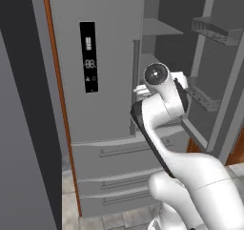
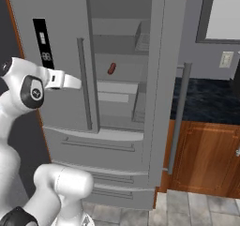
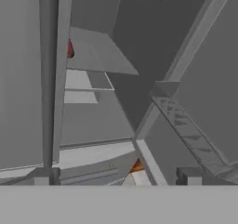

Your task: Move the hot dog bun to the plate on the dining table and place the condiment next to that plate. Then navigate to the fridge and take the sausage and place it on the plate as well.

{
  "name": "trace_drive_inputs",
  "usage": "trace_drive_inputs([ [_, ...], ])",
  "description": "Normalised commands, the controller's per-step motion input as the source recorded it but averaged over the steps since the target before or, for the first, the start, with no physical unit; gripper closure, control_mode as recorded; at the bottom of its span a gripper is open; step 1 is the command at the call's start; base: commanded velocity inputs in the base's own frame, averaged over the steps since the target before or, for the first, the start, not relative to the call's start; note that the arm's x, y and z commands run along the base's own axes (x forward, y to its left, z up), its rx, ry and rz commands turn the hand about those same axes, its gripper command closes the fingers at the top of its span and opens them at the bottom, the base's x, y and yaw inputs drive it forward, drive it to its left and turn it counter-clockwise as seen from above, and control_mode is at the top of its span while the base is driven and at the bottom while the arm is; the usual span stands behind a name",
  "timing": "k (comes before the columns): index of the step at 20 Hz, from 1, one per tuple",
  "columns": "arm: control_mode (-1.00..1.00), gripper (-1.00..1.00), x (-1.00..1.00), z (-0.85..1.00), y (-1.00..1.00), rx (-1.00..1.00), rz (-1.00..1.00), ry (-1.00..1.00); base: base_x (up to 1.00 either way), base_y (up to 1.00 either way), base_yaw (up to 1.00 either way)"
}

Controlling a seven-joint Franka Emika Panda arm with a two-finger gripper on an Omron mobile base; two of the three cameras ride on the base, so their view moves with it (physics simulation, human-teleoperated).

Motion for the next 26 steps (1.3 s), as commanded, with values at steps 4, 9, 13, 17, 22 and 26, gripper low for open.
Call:
trace_drive_inputs([
  [4, -1.00, -1.00, 0.32, 0.00, 0.16, 0.32, 0.22, 0.01, 0.00, 0.00, 0.00],
  [9, -1.00, -1.00, 0.55, 0.00, 0.05, 0.30, 0.25, 0.00, 0.00, 0.00, 0.00],
  [13, -1.00, -1.00, 0.48, -0.01, 0.29, 0.15, 0.19, 0.01, 0.00, 0.00, 0.00],
  [17, -1.00, -1.00, 0.50, -0.03, 0.23, 0.02, 0.08, 0.04, 0.00, 0.00, 0.00],
  [22, -1.00, -1.00, 0.60, -0.11, 0.07, 0.00, 0.00, 0.07, 0.00, 0.00, 0.00],
  [26, -1.00, -1.00, 0.49, -0.14, 0.00, -0.01, -0.02, 0.01, 0.00, 0.00, 0.00],
])
